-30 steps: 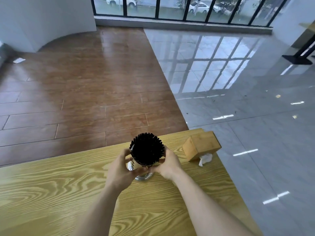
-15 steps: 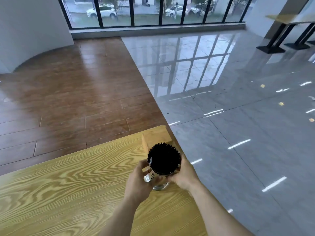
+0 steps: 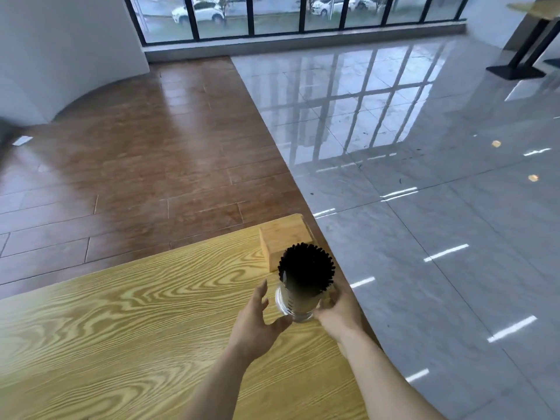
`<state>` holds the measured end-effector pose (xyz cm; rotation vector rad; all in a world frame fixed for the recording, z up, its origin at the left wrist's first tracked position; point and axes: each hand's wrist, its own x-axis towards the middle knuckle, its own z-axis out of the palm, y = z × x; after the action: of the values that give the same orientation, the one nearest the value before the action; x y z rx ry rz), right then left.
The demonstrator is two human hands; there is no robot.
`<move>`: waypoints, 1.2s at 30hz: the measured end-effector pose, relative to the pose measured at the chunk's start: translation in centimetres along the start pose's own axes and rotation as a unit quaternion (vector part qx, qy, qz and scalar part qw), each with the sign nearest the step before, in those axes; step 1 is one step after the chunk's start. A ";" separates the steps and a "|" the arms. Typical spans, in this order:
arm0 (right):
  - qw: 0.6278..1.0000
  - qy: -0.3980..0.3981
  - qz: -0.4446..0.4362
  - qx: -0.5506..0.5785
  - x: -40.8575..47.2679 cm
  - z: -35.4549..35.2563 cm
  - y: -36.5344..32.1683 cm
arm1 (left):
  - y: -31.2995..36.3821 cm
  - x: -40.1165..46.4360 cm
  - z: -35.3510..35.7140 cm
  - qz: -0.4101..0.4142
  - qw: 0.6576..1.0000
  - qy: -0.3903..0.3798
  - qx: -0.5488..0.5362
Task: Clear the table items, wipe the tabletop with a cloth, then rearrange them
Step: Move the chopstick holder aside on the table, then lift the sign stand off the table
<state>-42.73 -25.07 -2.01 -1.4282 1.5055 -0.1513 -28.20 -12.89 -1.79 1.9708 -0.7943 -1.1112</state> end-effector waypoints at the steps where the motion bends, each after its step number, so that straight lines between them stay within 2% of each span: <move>1: 0.999 -0.005 0.029 -0.017 -0.5 0.6 0.3 | -0.5 -0.4 -0.9 -0.005 1.000 0.013 0.010; 4: 0.989 -0.062 0.103 -0.084 -1.8 3.6 1.7 | -2.4 -2.0 -4.7 -0.021 0.998 0.048 0.035; 7: 0.983 -0.103 0.101 -0.118 -3.1 8.2 1.3 | -4.9 -4.4 -10.0 -0.052 0.994 0.084 0.040; 13: 0.979 -0.127 0.021 -0.161 -8.3 21.4 -6.8 | -12.6 -12.0 -23.8 -0.096 0.981 0.167 -0.022; 16: 0.971 -0.154 -0.034 -0.181 -13.8 29.3 -12.2 | -17.2 -16.1 -31.5 -0.101 0.970 0.212 -0.057; 20: 0.941 -0.222 -0.106 -0.231 -21.4 41.0 -17.5 | -24.0 -22.6 -42.1 -0.112 0.938 0.312 -0.100; 25: 0.912 -0.300 -0.143 -0.240 -28.8 54.2 -21.7 | -32.1 -28.4 -54.0 -0.142 0.876 0.435 -0.155; 29: 0.923 -0.271 -0.183 -0.204 -32.2 61.6 -25.2 | -34.9 -29.7 -61.8 -0.136 0.830 0.511 -0.177; 32: 0.946 -0.212 -0.199 -0.142 -34.0 64.5 -27.5 | -36.0 -29.4 -65.6 -0.115 0.832 0.515 -0.172; 36: 0.956 -0.211 -0.194 -0.059 -35.3 66.8 -28.6 | -36.3 -28.3 -68.6 -0.081 0.848 0.481 -0.205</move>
<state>16.24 29.73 4.92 -1.7153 0.8899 0.0068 25.91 49.09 5.59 1.8885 0.1487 -0.2118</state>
